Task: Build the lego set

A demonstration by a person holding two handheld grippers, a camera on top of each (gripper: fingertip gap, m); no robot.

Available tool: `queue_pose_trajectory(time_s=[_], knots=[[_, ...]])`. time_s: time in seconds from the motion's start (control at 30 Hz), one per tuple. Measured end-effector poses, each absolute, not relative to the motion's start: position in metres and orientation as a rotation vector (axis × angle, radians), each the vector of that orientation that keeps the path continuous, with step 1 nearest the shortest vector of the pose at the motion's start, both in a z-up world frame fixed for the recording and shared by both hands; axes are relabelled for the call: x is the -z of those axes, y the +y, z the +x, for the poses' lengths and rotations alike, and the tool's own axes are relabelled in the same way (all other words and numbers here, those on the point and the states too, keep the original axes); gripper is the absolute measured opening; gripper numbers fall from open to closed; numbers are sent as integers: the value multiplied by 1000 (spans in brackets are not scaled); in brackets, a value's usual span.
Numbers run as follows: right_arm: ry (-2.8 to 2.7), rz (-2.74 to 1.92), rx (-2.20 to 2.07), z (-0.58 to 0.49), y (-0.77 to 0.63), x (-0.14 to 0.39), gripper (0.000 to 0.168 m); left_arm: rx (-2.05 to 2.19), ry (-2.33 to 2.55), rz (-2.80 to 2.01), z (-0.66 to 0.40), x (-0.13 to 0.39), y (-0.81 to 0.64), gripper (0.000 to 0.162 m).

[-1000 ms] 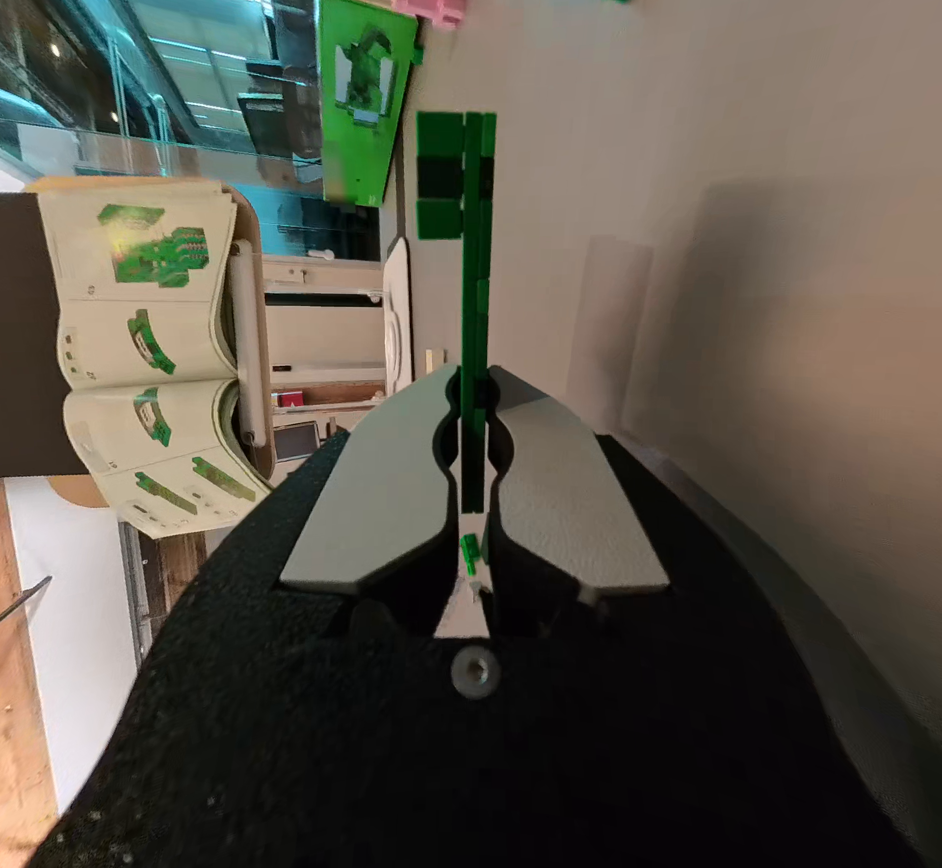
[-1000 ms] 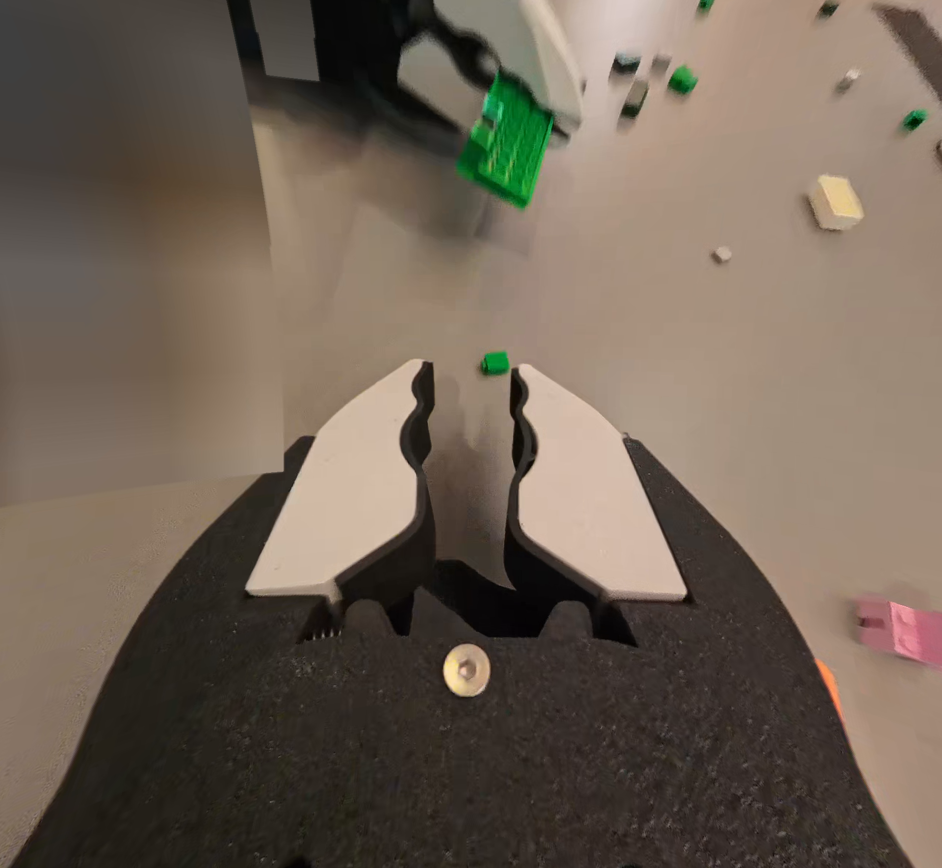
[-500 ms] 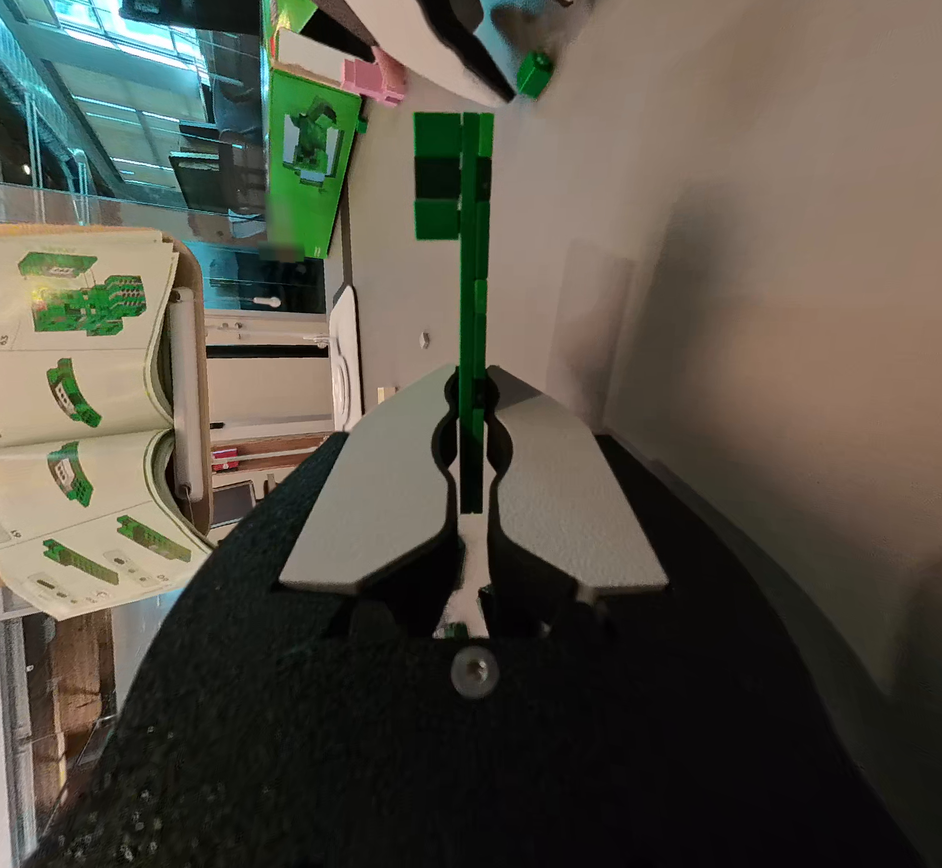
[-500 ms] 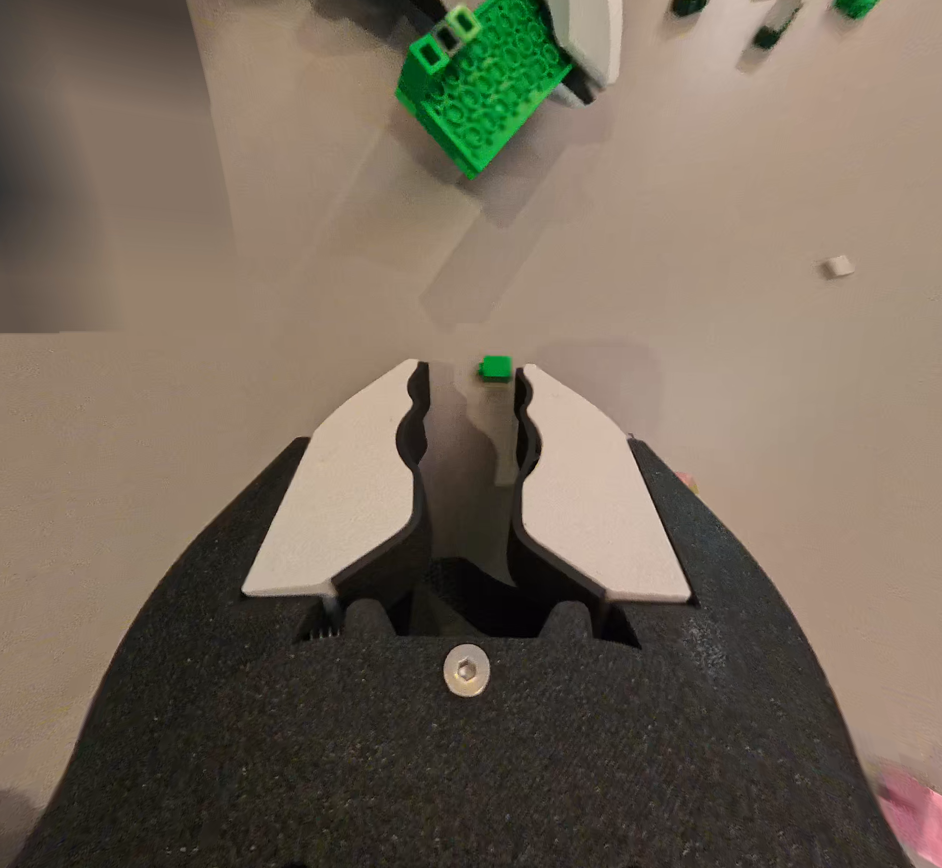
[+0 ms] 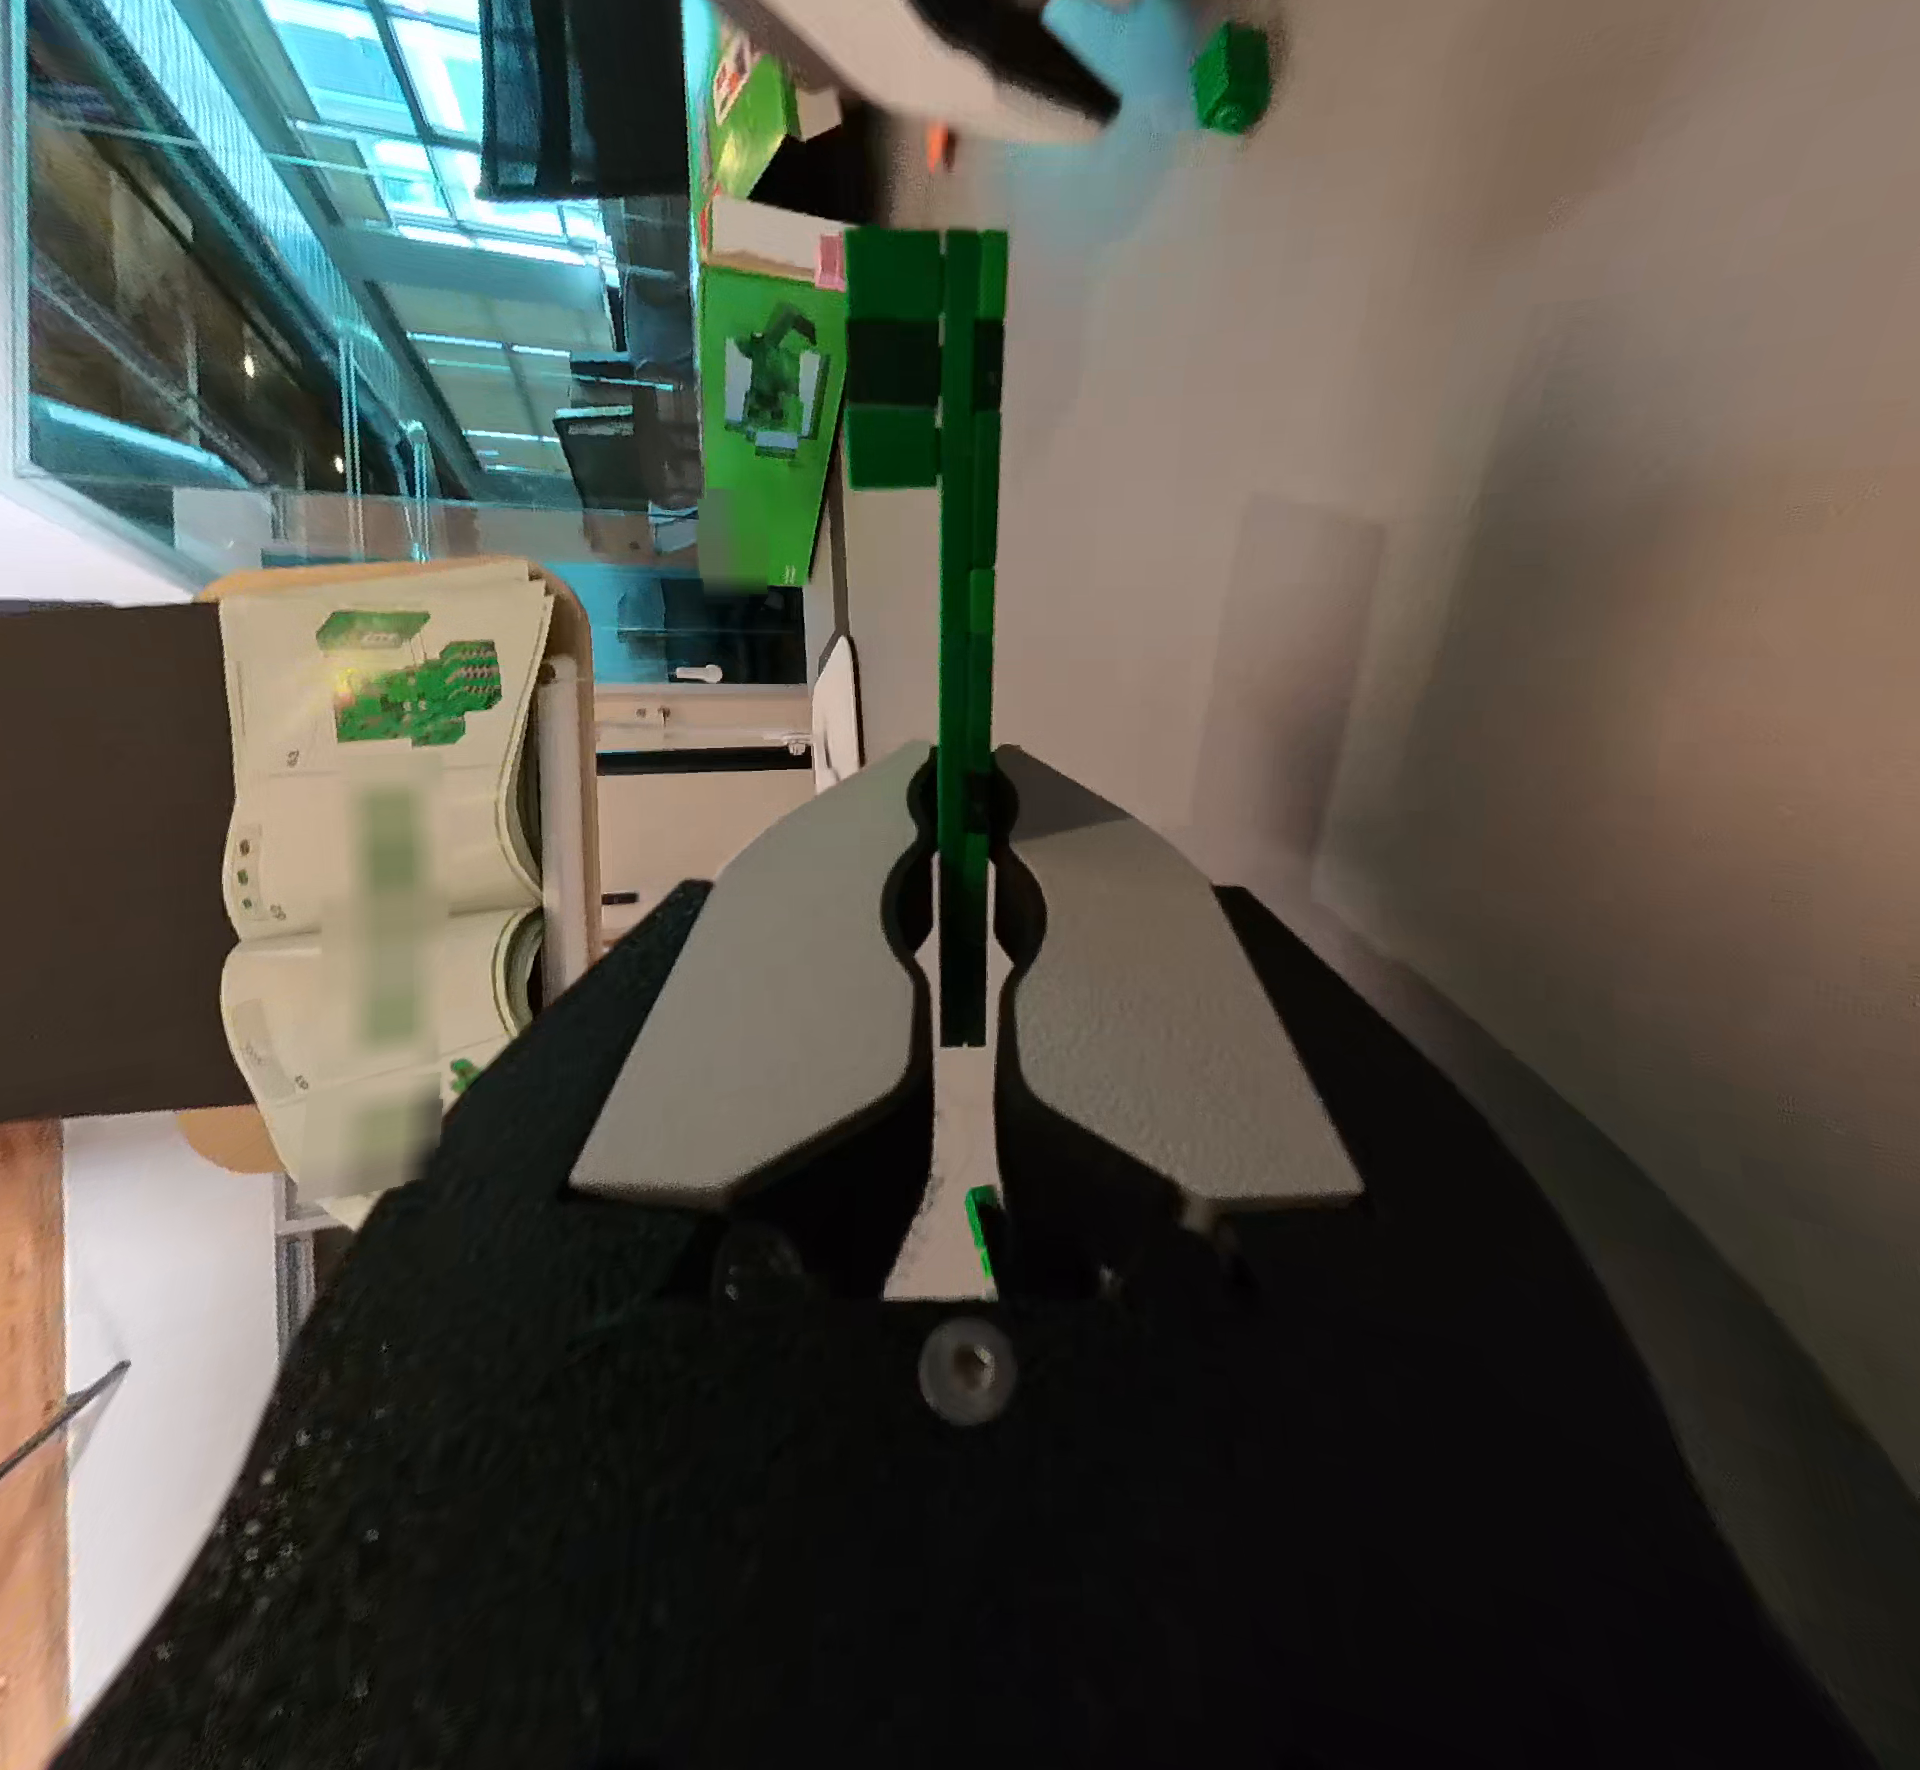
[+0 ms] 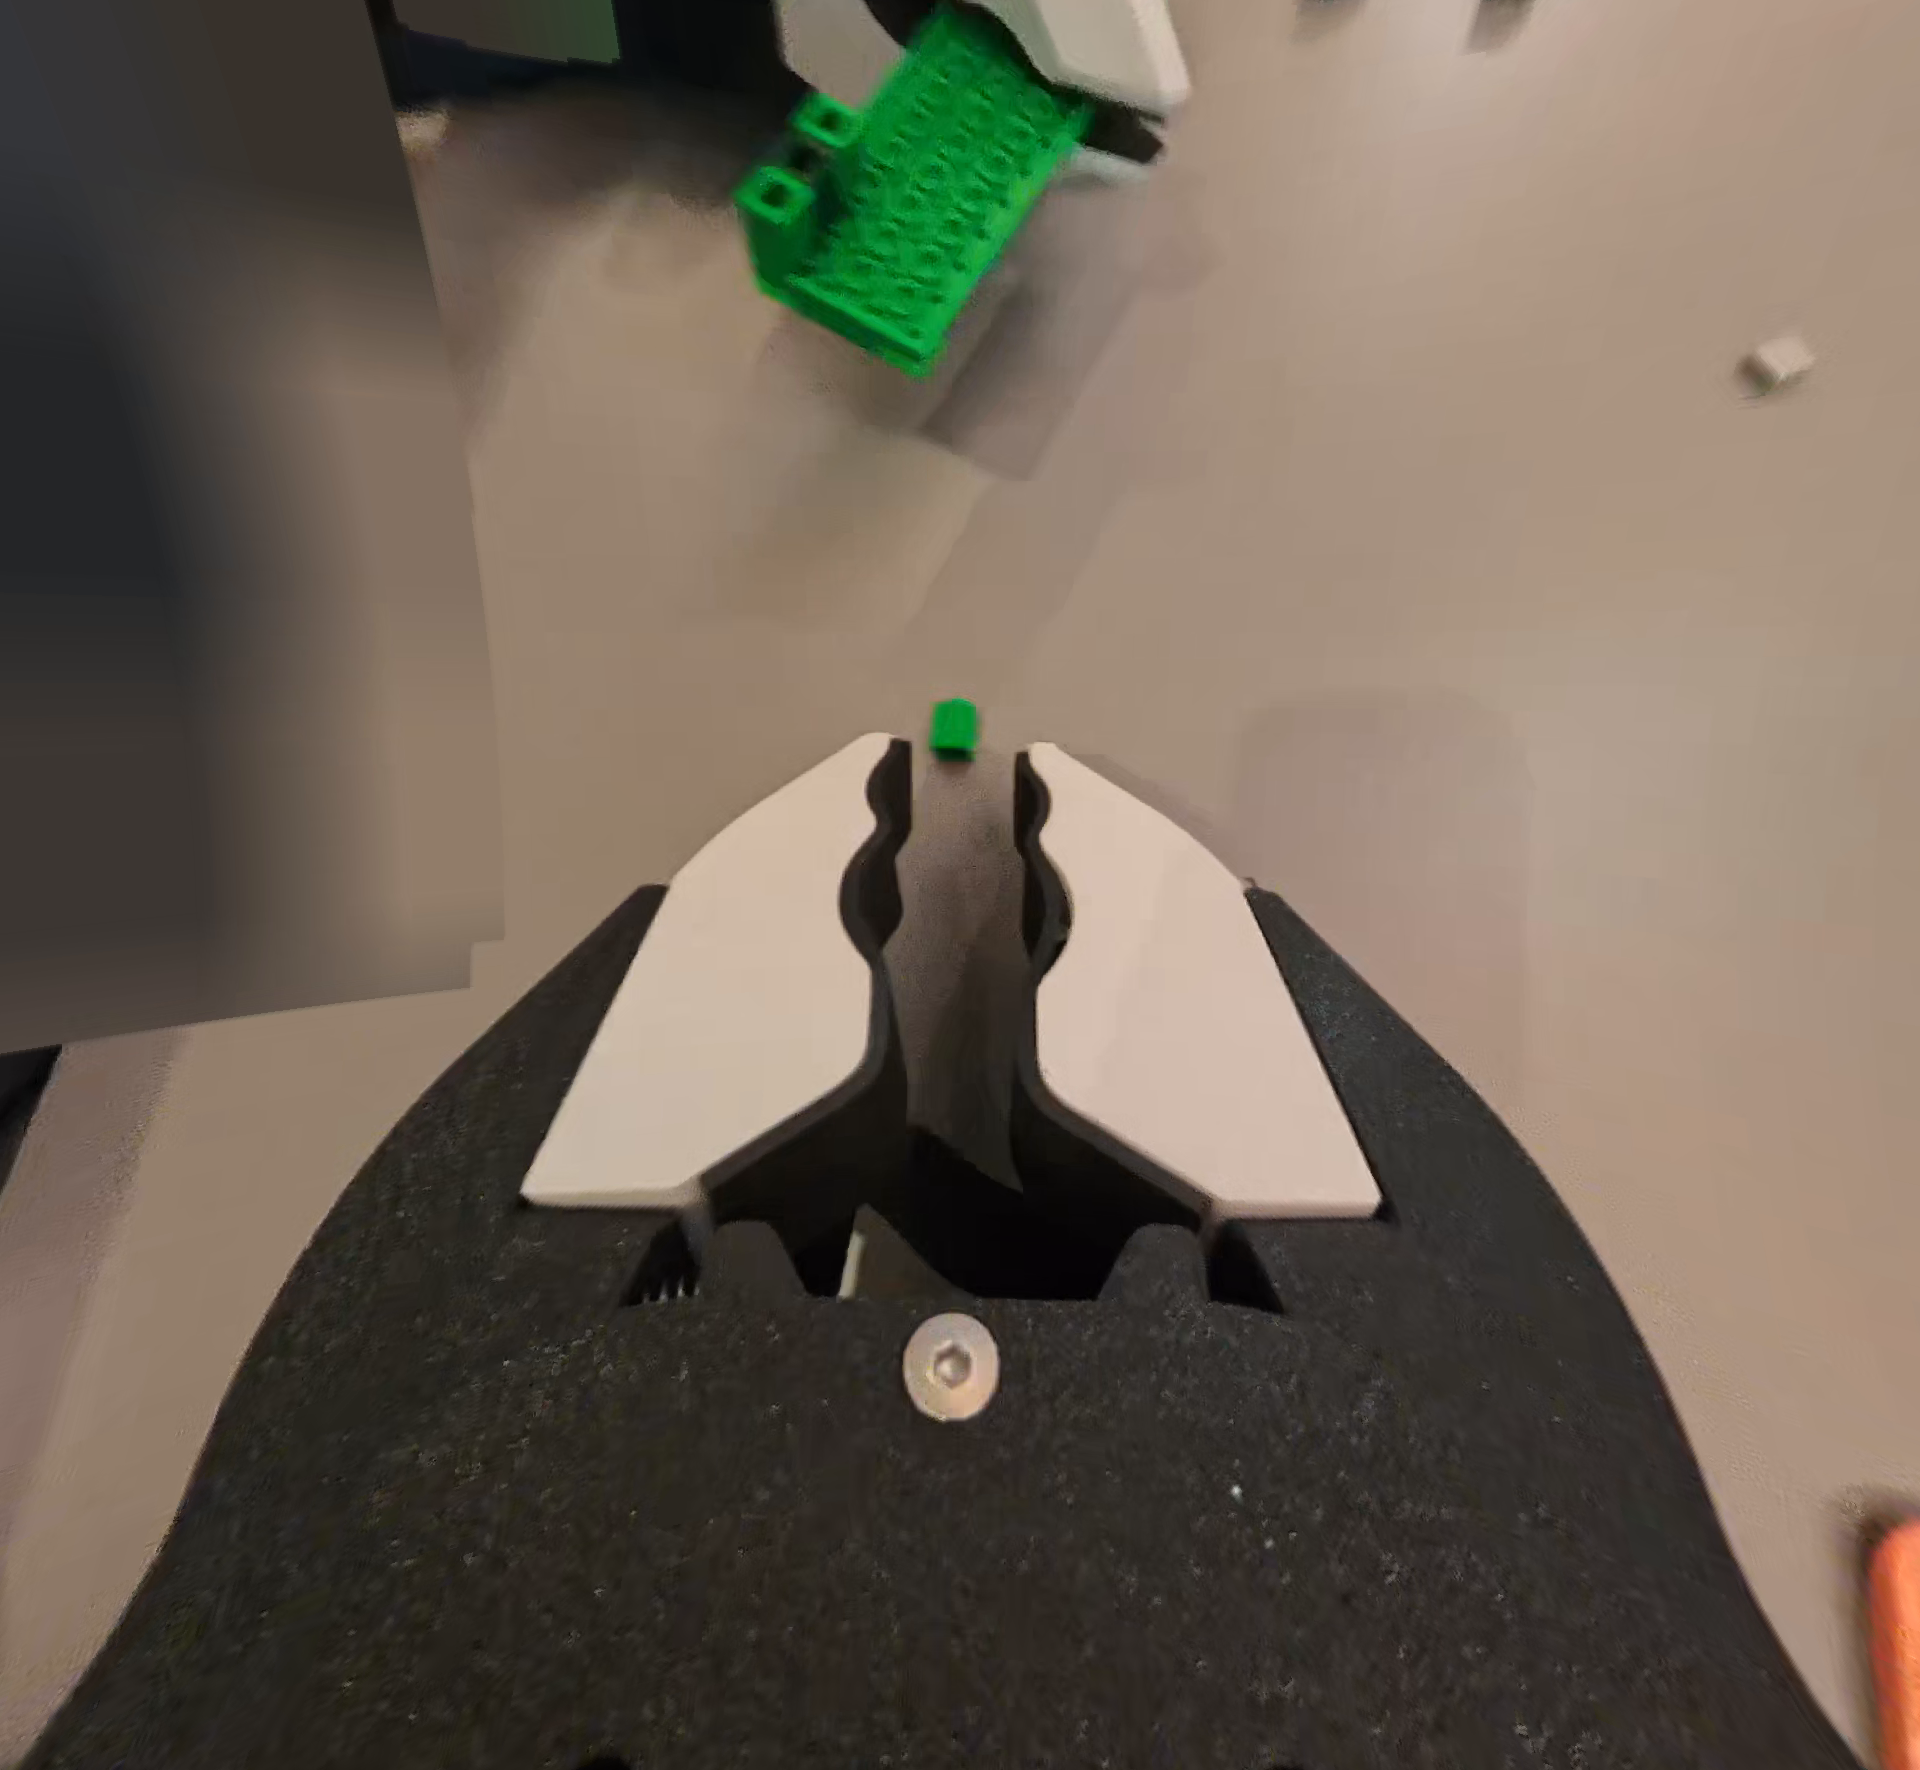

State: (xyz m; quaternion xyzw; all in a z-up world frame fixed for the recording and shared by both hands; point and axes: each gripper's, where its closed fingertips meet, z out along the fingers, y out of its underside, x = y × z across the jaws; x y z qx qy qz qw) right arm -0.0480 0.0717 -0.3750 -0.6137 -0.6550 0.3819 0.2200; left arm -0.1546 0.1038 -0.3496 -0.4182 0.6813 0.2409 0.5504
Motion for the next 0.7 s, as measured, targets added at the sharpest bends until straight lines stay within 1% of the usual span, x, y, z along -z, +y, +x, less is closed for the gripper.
queue_pose_trajectory(time_s=[0.03, 0.13, 0.2, 0.3, 0.4, 0.6, 0.7], knots=[[-1752, -1672, -979, -46, 72, 373, 22, -560, 1600, -993, -155, 348, 104, 6], [-1639, -1630, -703, -41, 78, 378, 20, -599, 1530, -1019, -157, 342, 109, 5], [-1662, -1648, -669, -45, 76, 384, 20, -636, 1511, -1004, -154, 342, 110, 6], [-1709, -1644, -750, -50, 72, 384, 18, -695, 1533, -956, -149, 347, 109, 5], [-1807, -1619, -800, -52, 61, 388, 11, -715, 1534, -945, -149, 348, 109, 6], [-1769, -1652, -795, -55, 67, 388, 19, -696, 1532, -947, -148, 348, 110, 5], [-1812, -1607, -807, -56, 64, 388, 18, -682, 1561, -938, -146, 352, 108, 5]])
